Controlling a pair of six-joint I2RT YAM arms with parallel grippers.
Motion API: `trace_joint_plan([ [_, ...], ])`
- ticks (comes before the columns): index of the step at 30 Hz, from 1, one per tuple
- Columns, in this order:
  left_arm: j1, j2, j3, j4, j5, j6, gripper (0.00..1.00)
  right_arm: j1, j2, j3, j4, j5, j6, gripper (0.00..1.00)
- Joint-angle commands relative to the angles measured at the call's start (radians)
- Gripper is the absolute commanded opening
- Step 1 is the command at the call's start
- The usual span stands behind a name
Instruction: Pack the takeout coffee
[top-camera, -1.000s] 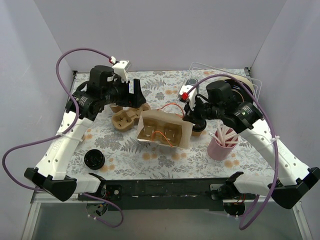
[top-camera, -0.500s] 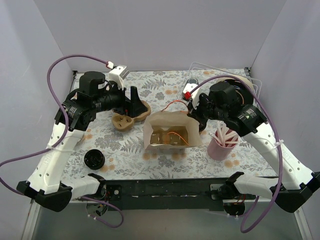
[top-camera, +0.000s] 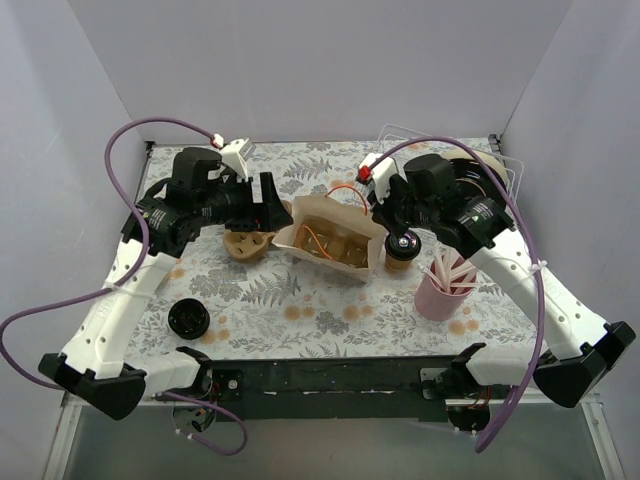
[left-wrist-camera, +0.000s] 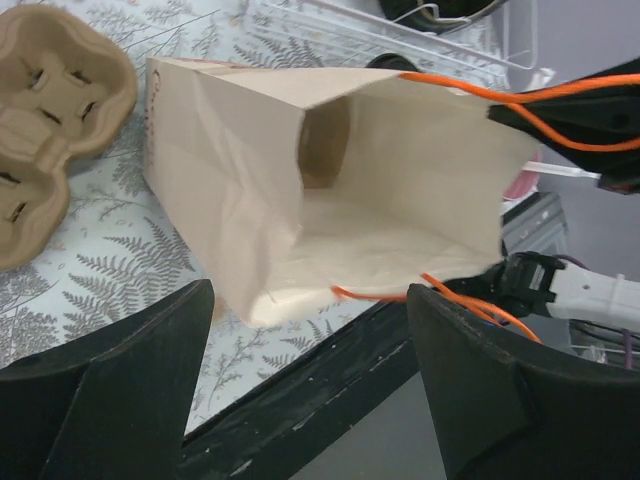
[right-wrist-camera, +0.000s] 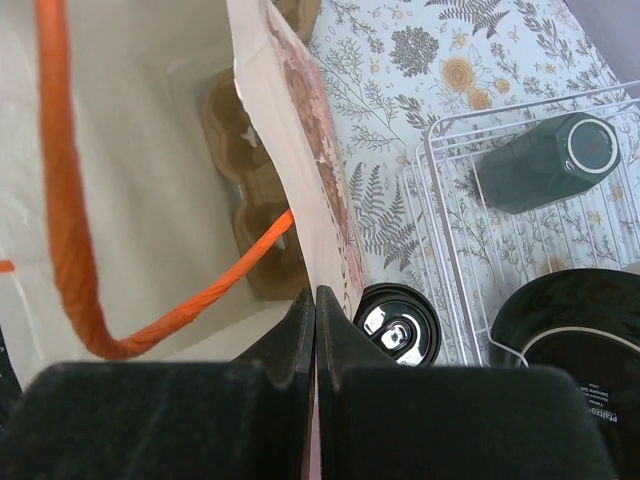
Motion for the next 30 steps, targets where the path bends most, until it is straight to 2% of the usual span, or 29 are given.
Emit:
trace_joint_plan([
  [1,-0.001,0.035,-0.031,0.033,-0.070,0.032,0.77,0.010,0.004,0.052,0.065,0.003,0.013,0.01],
  [6,-0.003,0.094,-0.025,0.074,-0.137,0.082,0.75,0.013,0.011,0.055,0.075,-0.018,0.002,0.01],
  [14,-0.003,0.110,-0.042,0.143,-0.093,0.157,0.74,0.014,0.021,0.055,0.083,-0.040,-0.002,0.01],
  [18,-0.003,0.177,0.015,0.111,-0.053,0.164,0.69,0.017,0.025,0.061,0.077,-0.032,-0.007,0.01],
  [22,-0.018,0.187,0.012,0.103,-0.044,0.171,0.59,0.016,0.034,0.076,0.072,-0.020,-0.002,0.01],
  [30,-0.047,0.164,0.021,0.036,-0.074,0.181,0.59,0.016,0.044,0.072,0.080,-0.015,0.016,0.01],
])
